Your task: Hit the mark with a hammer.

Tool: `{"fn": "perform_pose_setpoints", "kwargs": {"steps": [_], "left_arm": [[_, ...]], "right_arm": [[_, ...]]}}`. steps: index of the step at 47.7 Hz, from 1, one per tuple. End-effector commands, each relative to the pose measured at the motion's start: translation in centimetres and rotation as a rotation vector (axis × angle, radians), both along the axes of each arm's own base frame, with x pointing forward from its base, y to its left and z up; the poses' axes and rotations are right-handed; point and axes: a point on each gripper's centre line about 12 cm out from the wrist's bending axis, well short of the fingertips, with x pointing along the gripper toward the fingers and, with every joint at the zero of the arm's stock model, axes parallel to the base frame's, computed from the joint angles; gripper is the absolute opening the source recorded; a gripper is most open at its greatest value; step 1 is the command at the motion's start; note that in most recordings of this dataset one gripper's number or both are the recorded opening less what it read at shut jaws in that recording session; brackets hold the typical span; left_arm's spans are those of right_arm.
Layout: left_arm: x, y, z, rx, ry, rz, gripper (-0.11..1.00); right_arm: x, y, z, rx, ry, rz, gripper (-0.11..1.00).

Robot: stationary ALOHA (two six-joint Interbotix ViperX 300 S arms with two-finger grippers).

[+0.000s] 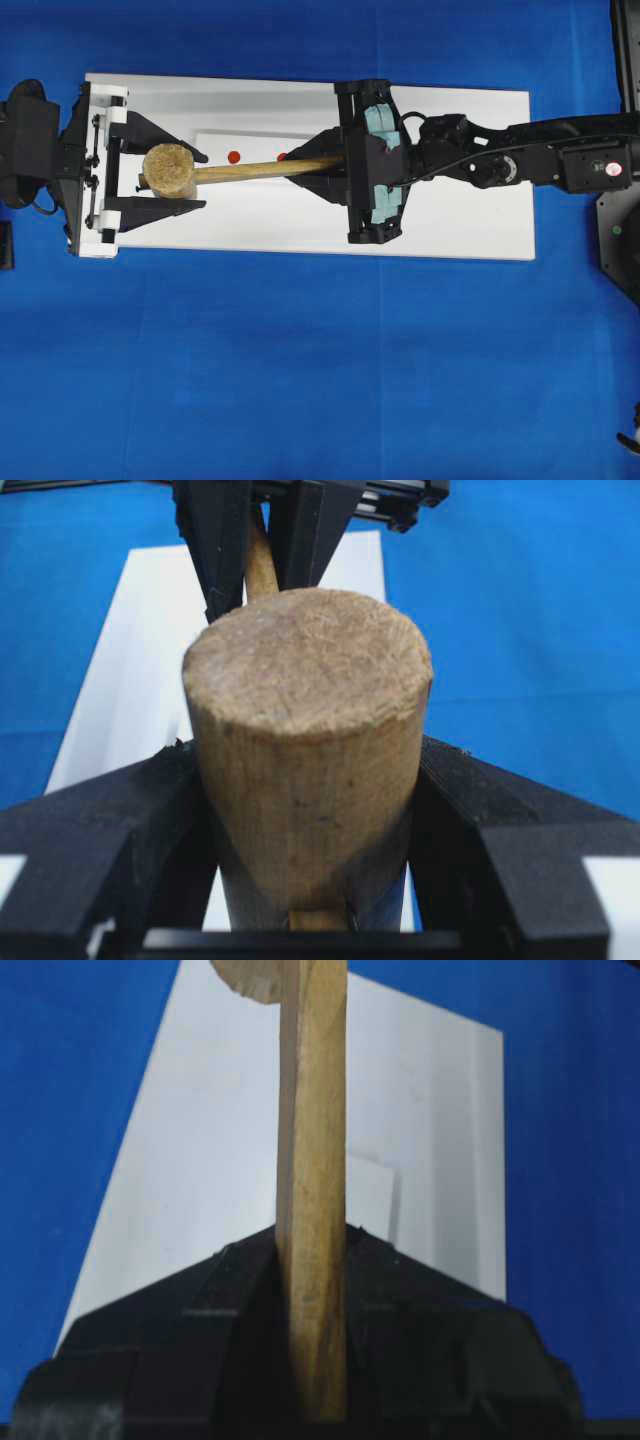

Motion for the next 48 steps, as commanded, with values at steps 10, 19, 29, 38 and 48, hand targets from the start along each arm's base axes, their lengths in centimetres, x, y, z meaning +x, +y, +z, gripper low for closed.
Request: {"fn": "perform_pose_setpoints", "kwargs": {"steps": [10,19,29,38,48], "left_arm": [[0.1,-0.2,1.3,0.018,-0.052,-0.009,0.45],[-0.3,-0.1,1.3,0.018,-0.053,-0.007,0.45],[-0.6,0.0,1.1,0.012,-0.047,-0.001,0.65],[-1.0,0.1,1.2,0.012,-0.05,0.001,0.87],[-2.8,0.2,1.0,-0.005,-0.028,0.01,0.84]], "right_arm": [[0.4,-0.3,1.4,-0.001,-0.038,-0.011,0.02],[0.4,-0.3,1.4,0.0,-0.041,-0.013,0.02],[0.4,-0.3,1.5,0.012,-0.042,-0.017,0.02],[0.3,-0.2,1.4,0.03,-0.04,-0.023,0.02],[-0.4,-0.2,1.4,0.05,-0.037,-0.032,0.02]]}}
